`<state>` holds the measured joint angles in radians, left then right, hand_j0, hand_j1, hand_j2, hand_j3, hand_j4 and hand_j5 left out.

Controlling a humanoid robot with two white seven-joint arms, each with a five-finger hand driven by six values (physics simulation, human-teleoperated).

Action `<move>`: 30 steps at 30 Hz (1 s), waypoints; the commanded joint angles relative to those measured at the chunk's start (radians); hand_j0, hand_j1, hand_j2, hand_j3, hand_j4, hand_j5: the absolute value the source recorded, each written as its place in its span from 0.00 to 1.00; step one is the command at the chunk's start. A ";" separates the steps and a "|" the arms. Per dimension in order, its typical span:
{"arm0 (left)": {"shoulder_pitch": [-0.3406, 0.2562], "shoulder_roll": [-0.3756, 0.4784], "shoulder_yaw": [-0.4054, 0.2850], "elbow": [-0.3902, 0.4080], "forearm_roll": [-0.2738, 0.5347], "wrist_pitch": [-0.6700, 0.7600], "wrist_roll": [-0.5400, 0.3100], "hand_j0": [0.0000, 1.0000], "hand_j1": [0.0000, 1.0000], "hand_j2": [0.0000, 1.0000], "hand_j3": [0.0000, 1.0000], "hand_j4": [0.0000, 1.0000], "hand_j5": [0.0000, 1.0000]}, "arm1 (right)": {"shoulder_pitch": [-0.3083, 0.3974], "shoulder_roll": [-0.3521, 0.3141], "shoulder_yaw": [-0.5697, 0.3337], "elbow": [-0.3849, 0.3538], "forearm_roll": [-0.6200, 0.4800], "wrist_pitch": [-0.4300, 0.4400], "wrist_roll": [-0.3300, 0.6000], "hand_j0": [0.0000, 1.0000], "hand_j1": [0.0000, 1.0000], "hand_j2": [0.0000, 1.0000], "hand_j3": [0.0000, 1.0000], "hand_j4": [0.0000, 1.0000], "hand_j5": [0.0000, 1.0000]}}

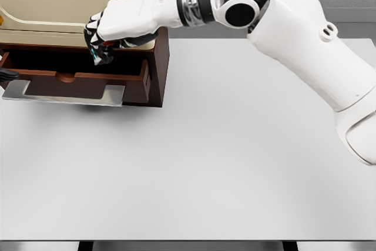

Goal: Open the cabinet drawer with left arm, and place a switch into the drawer with right arm

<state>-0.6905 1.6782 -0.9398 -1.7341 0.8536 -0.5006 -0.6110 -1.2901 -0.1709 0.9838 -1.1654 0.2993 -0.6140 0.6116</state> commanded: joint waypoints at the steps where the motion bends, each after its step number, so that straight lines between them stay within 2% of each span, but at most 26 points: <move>1: 0.000 0.000 -0.001 -0.001 0.007 0.002 0.000 1.00 1.00 1.00 1.00 1.00 1.00 | 0.000 0.010 0.001 0.016 0.006 0.003 -0.001 0.44 0.44 0.44 0.44 0.44 0.44; 30: 0.000 0.002 -0.001 -0.001 0.007 0.001 0.000 1.00 1.00 1.00 1.00 1.00 1.00 | -0.008 0.071 0.000 0.147 0.055 0.003 -0.001 0.46 0.46 0.46 0.46 0.46 0.46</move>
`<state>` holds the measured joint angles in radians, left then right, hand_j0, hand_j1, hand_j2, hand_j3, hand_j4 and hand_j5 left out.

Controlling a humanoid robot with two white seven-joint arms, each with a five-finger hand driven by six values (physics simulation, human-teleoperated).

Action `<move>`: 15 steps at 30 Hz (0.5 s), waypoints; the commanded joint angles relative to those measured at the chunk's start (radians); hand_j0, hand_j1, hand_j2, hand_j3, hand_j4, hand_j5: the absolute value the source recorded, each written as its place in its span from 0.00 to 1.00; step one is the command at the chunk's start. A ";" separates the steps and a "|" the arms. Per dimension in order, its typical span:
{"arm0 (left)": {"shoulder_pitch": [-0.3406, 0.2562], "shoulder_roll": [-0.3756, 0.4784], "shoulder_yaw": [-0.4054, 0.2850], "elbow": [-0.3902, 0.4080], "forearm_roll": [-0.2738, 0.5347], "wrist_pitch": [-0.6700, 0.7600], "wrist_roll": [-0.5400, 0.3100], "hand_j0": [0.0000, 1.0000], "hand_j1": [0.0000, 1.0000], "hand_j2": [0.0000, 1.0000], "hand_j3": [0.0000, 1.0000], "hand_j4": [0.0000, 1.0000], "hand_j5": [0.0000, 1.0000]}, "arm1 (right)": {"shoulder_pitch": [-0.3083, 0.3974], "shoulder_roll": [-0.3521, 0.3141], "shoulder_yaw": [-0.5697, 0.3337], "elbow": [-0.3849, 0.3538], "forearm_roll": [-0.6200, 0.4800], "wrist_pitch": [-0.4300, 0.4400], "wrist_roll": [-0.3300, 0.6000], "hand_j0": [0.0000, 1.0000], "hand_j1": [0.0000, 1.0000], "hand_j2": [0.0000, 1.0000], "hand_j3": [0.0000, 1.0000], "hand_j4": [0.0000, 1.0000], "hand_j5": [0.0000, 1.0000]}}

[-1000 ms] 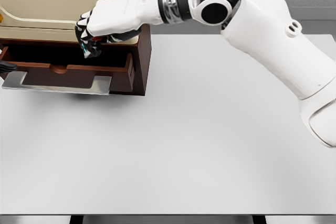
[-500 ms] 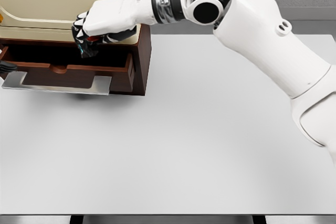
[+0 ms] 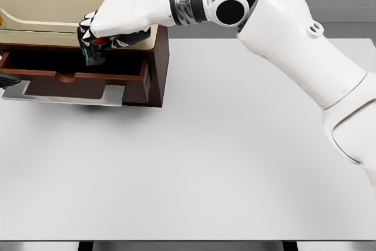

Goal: Open the cabinet drawer with left arm, and place a switch into the drawer with right arm

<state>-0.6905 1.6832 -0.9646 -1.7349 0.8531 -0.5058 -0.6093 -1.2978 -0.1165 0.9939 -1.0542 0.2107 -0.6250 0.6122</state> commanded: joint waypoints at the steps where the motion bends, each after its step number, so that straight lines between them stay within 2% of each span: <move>1: 0.000 -0.003 0.024 0.000 0.007 0.007 -0.002 1.00 1.00 1.00 1.00 1.00 1.00 | 0.000 0.021 -0.009 0.037 0.144 0.014 -0.001 0.46 0.46 0.46 0.46 0.46 0.46; 3: 0.000 -0.003 0.023 0.000 0.007 0.007 -0.002 1.00 1.00 1.00 1.00 1.00 1.00 | 0.000 0.023 -0.009 0.037 0.145 0.014 -0.001 0.50 0.50 0.50 0.50 0.50 0.50; 6: 0.000 -0.003 0.024 0.000 0.006 0.006 -0.002 1.00 1.00 1.00 1.00 1.00 1.00 | 0.000 0.028 -0.012 0.036 0.177 0.014 -0.001 0.73 0.73 0.73 0.73 0.73 0.73; 7: 0.000 -0.003 0.023 0.000 0.006 0.007 -0.002 1.00 1.00 1.00 1.00 1.00 1.00 | 0.000 0.029 -0.012 0.036 0.180 0.014 -0.001 0.75 0.75 0.75 0.75 0.75 0.75; 9: 0.000 -0.003 0.023 0.001 0.006 0.006 -0.002 1.00 1.00 1.00 1.00 1.00 1.00 | 0.000 0.031 -0.014 0.036 0.185 0.014 -0.001 1.00 1.00 1.00 1.00 1.00 1.00; 15: 0.000 -0.003 0.023 0.000 0.006 0.006 -0.002 1.00 1.00 1.00 1.00 1.00 1.00 | 0.000 0.035 -0.014 0.030 0.185 0.014 -0.001 1.00 1.00 1.00 1.00 1.00 1.00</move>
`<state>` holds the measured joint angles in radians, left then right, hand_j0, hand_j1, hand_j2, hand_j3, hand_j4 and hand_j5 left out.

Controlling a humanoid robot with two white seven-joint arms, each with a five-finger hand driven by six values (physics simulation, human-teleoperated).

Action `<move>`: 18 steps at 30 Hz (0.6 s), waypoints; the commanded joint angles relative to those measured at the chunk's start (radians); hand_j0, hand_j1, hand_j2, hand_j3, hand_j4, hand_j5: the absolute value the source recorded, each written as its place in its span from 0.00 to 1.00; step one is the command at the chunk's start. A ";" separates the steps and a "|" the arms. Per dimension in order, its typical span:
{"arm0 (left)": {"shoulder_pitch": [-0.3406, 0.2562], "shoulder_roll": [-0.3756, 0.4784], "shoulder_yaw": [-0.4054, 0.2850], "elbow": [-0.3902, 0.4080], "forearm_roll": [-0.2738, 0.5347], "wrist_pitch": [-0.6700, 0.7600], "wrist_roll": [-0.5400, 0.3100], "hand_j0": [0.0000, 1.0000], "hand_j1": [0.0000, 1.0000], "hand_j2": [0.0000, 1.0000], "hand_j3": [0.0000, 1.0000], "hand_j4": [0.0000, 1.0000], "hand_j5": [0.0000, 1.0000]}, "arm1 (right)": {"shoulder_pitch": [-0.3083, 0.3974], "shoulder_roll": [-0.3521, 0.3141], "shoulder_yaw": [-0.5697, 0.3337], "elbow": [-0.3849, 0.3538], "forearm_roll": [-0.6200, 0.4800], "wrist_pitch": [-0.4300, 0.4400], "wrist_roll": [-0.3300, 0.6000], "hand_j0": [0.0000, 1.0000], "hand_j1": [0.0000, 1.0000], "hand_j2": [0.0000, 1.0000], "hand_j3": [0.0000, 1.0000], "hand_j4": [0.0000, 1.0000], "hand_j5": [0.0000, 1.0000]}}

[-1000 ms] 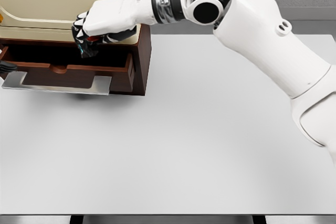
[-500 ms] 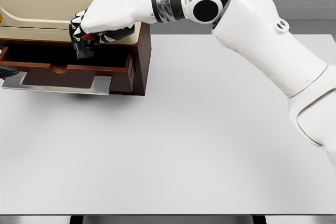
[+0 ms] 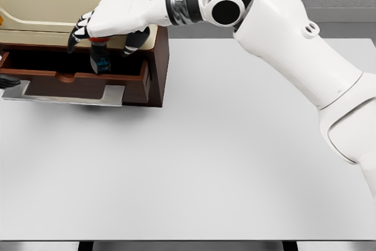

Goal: Open the cabinet drawer with left arm, and place a switch into the drawer with right arm

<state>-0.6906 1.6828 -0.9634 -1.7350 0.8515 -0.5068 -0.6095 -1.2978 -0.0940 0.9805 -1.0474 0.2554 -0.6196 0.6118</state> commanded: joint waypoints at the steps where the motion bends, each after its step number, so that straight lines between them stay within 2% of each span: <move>1: 0.000 -0.003 0.022 0.000 0.008 0.001 -0.001 1.00 1.00 1.00 1.00 1.00 1.00 | 0.000 0.013 -0.003 0.021 0.142 0.009 -0.001 1.00 1.00 1.00 1.00 1.00 1.00; 6: 0.002 -0.003 0.022 0.000 0.008 -0.004 -0.001 1.00 1.00 1.00 1.00 1.00 1.00 | 0.000 -0.001 -0.078 -0.008 0.139 0.009 -0.001 1.00 1.00 1.00 1.00 1.00 1.00; 8: 0.002 -0.003 0.022 0.000 0.008 -0.004 -0.001 1.00 1.00 1.00 1.00 1.00 1.00 | 0.006 -0.024 -0.141 -0.010 0.139 0.009 -0.001 1.00 1.00 1.00 1.00 1.00 1.00; 11: 0.002 -0.002 0.022 0.000 0.009 -0.004 -0.001 1.00 1.00 1.00 1.00 1.00 1.00 | 0.009 -0.053 -0.181 -0.016 0.139 0.009 -0.001 1.00 1.00 1.00 1.00 1.00 1.00; 14: 0.002 -0.002 0.022 0.000 0.008 -0.004 -0.001 1.00 1.00 1.00 1.00 1.00 1.00 | 0.021 -0.118 -0.224 -0.108 0.134 0.009 -0.001 1.00 1.00 1.00 1.00 1.00 1.00; 18: 0.002 -0.002 0.022 0.000 0.008 -0.004 -0.001 1.00 1.00 1.00 1.00 1.00 1.00 | 0.069 -0.202 -0.221 -0.171 0.133 0.009 -0.001 1.00 1.00 1.00 1.00 1.00 1.00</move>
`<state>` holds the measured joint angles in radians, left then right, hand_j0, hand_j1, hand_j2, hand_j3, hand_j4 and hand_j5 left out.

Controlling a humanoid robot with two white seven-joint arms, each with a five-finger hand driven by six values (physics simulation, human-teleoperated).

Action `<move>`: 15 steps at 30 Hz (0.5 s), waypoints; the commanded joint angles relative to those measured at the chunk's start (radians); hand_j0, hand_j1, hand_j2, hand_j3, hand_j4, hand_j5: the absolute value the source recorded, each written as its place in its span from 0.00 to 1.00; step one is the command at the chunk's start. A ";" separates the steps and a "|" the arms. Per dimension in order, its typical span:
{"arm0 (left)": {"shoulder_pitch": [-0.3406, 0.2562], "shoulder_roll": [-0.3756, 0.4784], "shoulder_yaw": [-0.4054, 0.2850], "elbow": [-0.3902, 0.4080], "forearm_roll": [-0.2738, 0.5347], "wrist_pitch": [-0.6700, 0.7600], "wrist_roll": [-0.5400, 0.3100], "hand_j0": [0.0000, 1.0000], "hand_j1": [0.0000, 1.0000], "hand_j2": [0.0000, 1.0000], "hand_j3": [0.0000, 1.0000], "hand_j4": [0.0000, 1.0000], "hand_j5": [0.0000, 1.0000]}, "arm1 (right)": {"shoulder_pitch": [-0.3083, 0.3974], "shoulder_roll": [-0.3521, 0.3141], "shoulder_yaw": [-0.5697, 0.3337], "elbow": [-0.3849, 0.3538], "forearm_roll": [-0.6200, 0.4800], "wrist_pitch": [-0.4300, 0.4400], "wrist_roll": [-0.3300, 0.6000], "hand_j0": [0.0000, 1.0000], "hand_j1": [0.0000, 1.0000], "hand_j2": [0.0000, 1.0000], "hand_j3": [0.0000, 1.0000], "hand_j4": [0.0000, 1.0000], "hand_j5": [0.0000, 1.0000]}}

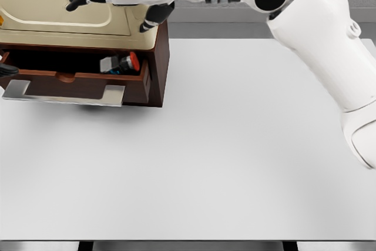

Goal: Open the cabinet drawer with left arm, and place a switch into the drawer with right arm

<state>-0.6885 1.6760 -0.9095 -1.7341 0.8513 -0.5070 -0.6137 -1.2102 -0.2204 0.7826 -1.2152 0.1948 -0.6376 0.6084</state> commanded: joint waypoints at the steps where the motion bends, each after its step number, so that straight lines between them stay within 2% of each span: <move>1: 0.000 0.005 -0.032 -0.001 0.008 -0.004 0.003 1.00 1.00 1.00 1.00 1.00 1.00 | 0.007 -0.111 -0.023 -0.030 0.192 0.027 0.002 1.00 1.00 1.00 1.00 1.00 1.00; 4: 0.000 0.004 -0.032 -0.001 0.008 -0.004 0.003 1.00 1.00 1.00 1.00 1.00 1.00 | 0.083 -0.250 -0.046 -0.044 0.190 0.027 0.002 1.00 1.00 1.00 1.00 1.00 1.00; 7: 0.000 0.005 -0.032 -0.001 0.009 -0.004 0.003 1.00 1.00 1.00 1.00 1.00 1.00 | 0.250 -0.381 -0.233 -0.047 0.189 0.027 0.002 1.00 1.00 1.00 1.00 1.00 1.00; 8: 0.000 0.004 -0.031 -0.002 0.009 -0.004 0.003 1.00 1.00 1.00 1.00 1.00 1.00 | 0.311 -0.438 -0.270 -0.046 0.187 0.027 0.002 1.00 1.00 1.00 1.00 1.00 1.00; 10: -0.002 0.002 -0.019 -0.019 0.009 -0.008 0.003 1.00 1.00 1.00 1.00 1.00 1.00 | 0.363 -0.494 -0.275 -0.041 0.187 0.027 0.002 1.00 1.00 1.00 1.00 1.00 1.00; 11: -0.002 0.001 -0.002 -0.028 0.009 -0.033 0.003 1.00 1.00 1.00 1.00 1.00 1.00 | 0.397 -0.497 -0.293 -0.040 0.187 0.027 0.002 1.00 1.00 1.00 1.00 1.00 1.00; 15: -0.013 -0.012 0.032 -0.030 0.009 -0.104 0.003 1.00 1.00 1.00 1.00 1.00 1.00 | 0.409 -0.516 -0.296 -0.040 0.187 0.027 0.002 1.00 1.00 1.00 1.00 1.00 1.00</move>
<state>-0.7034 1.6676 -0.8909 -1.7602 0.8526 -0.5822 -0.6111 -0.8007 -0.7134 0.4991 -1.2568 0.3790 -0.6158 0.6104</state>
